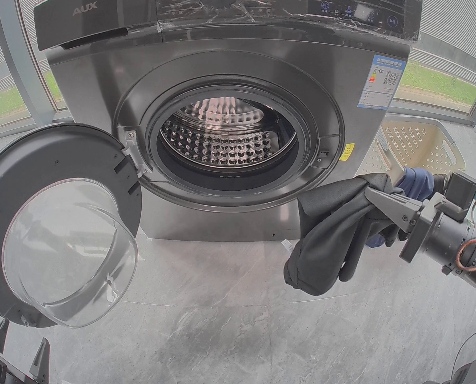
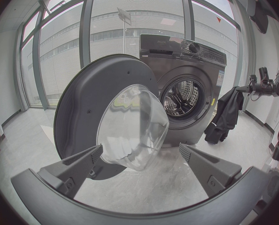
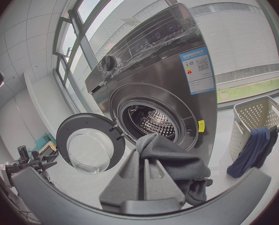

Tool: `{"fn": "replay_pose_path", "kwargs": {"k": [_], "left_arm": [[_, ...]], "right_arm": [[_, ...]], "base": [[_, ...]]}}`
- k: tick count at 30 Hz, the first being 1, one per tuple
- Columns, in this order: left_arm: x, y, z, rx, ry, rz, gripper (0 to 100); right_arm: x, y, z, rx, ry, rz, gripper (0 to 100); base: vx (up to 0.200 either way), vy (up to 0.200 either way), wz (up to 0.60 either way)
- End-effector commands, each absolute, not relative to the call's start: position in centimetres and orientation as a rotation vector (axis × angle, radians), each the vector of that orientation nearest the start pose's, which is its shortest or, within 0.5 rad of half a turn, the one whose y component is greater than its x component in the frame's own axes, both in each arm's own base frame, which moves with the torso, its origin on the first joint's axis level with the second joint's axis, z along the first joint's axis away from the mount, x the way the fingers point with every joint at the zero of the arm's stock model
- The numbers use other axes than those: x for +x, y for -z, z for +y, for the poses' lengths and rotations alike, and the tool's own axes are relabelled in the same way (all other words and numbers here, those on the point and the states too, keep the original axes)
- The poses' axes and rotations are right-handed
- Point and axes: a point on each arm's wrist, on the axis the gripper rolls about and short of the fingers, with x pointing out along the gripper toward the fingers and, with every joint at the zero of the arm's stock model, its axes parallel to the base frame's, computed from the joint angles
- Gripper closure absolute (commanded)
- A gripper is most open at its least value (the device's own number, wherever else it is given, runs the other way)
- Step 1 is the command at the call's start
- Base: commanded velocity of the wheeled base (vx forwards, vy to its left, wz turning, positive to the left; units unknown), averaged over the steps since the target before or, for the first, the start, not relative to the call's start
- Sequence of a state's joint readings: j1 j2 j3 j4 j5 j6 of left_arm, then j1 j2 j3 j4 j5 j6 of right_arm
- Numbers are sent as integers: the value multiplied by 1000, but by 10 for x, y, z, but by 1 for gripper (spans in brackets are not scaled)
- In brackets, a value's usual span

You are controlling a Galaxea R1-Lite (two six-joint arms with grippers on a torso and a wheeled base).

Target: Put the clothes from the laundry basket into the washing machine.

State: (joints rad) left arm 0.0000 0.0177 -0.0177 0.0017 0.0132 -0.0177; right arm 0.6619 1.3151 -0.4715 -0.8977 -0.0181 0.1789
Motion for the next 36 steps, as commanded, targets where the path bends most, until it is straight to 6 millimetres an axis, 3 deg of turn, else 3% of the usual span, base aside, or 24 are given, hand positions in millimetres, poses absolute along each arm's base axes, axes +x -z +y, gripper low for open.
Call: {"fn": "replay_pose_path", "kwargs": {"k": [1,8,17,21,23,24,25,26,28,32,33,36], "left_arm": [[-23,-76,0,11,-8,5,0],[-23,-76,0,11,-9,3,0],[-23,-76,0,12,-8,0,0],[-23,-78,0,19,6,-15,0],[-27,-96,-1,9,24,-95,0],[-27,-96,-1,9,24,-95,0],[-33,-123,-3,23,77,-166,0],[-32,-128,-3,28,97,-165,0],[-29,-134,-5,34,159,-141,0],[5,-134,-8,10,353,104,0],[5,-134,-8,10,353,104,0],[36,-140,-10,50,454,180,0]], "right_arm": [[174,-218,139,192,-643,18,100],[192,-220,173,239,-670,-10,100],[210,-208,192,288,-677,-37,100],[209,-207,201,297,-705,-53,100],[206,-208,206,299,-725,-53,100],[206,-208,206,299,-725,-53,100],[206,-209,213,305,-744,-62,100],[206,-210,215,307,-748,-69,100],[208,-211,220,318,-758,-91,100],[221,-202,230,315,-757,-104,100],[221,-202,230,315,-757,-104,100],[224,-201,233,323,-762,-117,100]], "base": [[0,0,0],[0,0,0],[0,0,0],[0,0,0],[0,0,0],[0,0,0],[0,0,0],[0,0,0],[0,0,0],[0,0,0],[0,0,0],[0,0,0]]}}
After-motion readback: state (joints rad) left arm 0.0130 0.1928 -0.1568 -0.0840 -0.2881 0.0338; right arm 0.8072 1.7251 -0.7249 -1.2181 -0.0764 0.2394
